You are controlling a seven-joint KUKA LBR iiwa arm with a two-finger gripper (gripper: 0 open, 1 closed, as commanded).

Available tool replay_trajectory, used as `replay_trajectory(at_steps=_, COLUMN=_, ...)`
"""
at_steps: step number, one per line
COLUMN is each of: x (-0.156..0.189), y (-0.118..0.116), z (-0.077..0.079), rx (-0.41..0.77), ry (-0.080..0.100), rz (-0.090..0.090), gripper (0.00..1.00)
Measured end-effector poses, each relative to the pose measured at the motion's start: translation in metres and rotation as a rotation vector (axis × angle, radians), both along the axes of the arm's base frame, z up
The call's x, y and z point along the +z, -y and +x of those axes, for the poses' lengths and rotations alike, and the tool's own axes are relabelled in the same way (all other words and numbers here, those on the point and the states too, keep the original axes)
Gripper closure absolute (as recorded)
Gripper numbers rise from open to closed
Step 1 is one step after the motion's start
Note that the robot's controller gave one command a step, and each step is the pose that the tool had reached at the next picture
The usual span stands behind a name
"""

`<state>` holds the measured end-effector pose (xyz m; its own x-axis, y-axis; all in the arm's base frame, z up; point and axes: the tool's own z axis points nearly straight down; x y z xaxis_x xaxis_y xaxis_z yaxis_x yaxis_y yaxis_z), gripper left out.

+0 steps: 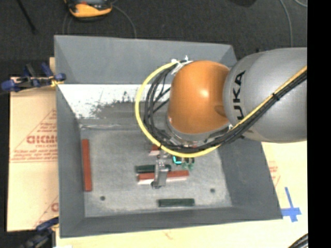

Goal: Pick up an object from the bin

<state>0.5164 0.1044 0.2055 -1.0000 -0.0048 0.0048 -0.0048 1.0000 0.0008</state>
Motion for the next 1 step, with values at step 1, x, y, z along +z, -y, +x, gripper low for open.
replay_trajectory(at_steps=1, x=0.0041, y=0.0005, z=0.0014, rx=-0.003, ry=0.007, rz=0.001, gripper=0.0)
